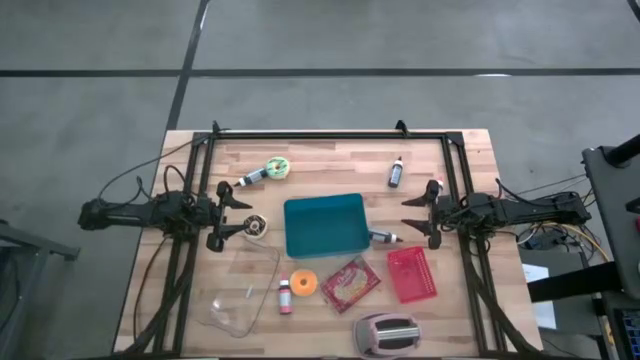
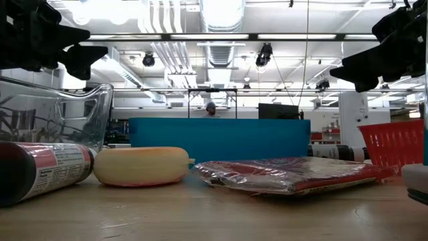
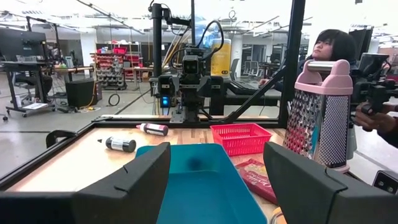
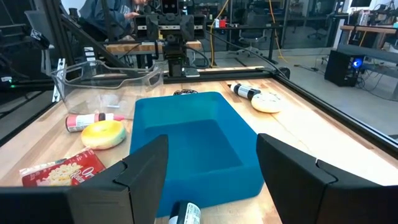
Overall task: Pick & Place Food Item
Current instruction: Put the top left black food coloring bottle into the blue bin
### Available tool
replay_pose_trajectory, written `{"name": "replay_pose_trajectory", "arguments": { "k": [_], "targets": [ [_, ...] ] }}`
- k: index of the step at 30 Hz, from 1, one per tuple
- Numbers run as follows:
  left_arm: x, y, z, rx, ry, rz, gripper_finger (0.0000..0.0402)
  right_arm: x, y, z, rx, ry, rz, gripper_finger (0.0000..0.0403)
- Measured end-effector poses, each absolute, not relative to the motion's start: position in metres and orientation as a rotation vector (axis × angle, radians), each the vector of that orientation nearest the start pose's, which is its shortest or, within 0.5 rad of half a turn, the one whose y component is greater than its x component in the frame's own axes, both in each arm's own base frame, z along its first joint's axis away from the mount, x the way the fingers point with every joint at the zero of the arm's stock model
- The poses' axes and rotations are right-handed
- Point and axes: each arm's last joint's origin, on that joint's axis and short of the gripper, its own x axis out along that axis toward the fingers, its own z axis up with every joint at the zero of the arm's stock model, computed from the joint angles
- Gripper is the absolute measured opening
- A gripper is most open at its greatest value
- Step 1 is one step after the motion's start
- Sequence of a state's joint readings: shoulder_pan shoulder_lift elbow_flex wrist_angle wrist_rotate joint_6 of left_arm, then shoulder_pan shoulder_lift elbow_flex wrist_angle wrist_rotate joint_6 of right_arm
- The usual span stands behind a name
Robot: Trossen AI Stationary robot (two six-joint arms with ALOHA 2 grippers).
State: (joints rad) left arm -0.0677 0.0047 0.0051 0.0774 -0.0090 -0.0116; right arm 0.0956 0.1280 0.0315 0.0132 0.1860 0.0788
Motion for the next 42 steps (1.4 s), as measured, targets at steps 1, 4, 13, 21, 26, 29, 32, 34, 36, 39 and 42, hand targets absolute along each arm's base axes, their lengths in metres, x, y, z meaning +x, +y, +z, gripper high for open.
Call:
{"name": "replay_pose_trajectory", "arguments": {
  "k": [1, 4, 13, 21, 26, 29, 32, 34, 36, 39, 42],
  "targets": [
    [0.0972, -0.0063, 0.1720, -0.014, -0.074, -0.059, 0.0261, 0.1037, 0.0046, 0.1653, 0.067, 0.079, -0.094, 0.0237],
    [0.0972, -0.0063, 0.1719, -0.017, -0.072, -0.059, 0.0261, 0.1037, 0.0046, 0.1653, 0.067, 0.079, -0.094, 0.0237],
    [0.0972, -0.0063, 0.1718, -0.022, -0.072, -0.059, 0.0261, 0.1037, 0.0046, 0.1652, 0.072, 0.080, -0.093, 0.0237],
    [0.0972, -0.0063, 0.1718, -0.030, -0.071, -0.058, 0.0261, 0.1037, 0.0046, 0.1651, 0.079, 0.080, -0.093, 0.0237],
    [0.0973, -0.0058, 0.1716, -0.038, -0.069, -0.043, 0.0261, 0.1037, 0.0046, 0.1651, 0.082, 0.080, -0.093, 0.0237],
    [0.0973, -0.0058, 0.1715, -0.038, -0.068, -0.042, 0.0261, 0.1037, 0.0046, 0.1650, 0.083, 0.081, -0.093, 0.0237],
    [0.0973, -0.0058, 0.1713, -0.038, -0.066, -0.042, 0.0261, 0.1036, 0.0046, 0.1645, 0.082, 0.087, -0.093, 0.0237],
    [0.0973, -0.0058, 0.1713, -0.038, -0.066, -0.042, 0.0261, 0.1036, 0.0046, 0.1644, 0.082, 0.087, -0.094, 0.0237],
    [0.0973, -0.0058, 0.1713, -0.038, -0.066, -0.042, 0.0261, 0.1036, 0.0046, 0.1644, 0.083, 0.087, -0.094, 0.0237],
    [0.0973, -0.0058, 0.1713, -0.038, -0.066, -0.043, 0.0261, 0.1036, 0.0046, 0.1644, 0.086, 0.087, -0.093, 0.0237],
    [0.0973, -0.0058, 0.1713, -0.038, -0.066, -0.043, 0.0261, 0.1036, 0.0046, 0.1644, 0.086, 0.087, -0.094, 0.0237]
  ]
}}
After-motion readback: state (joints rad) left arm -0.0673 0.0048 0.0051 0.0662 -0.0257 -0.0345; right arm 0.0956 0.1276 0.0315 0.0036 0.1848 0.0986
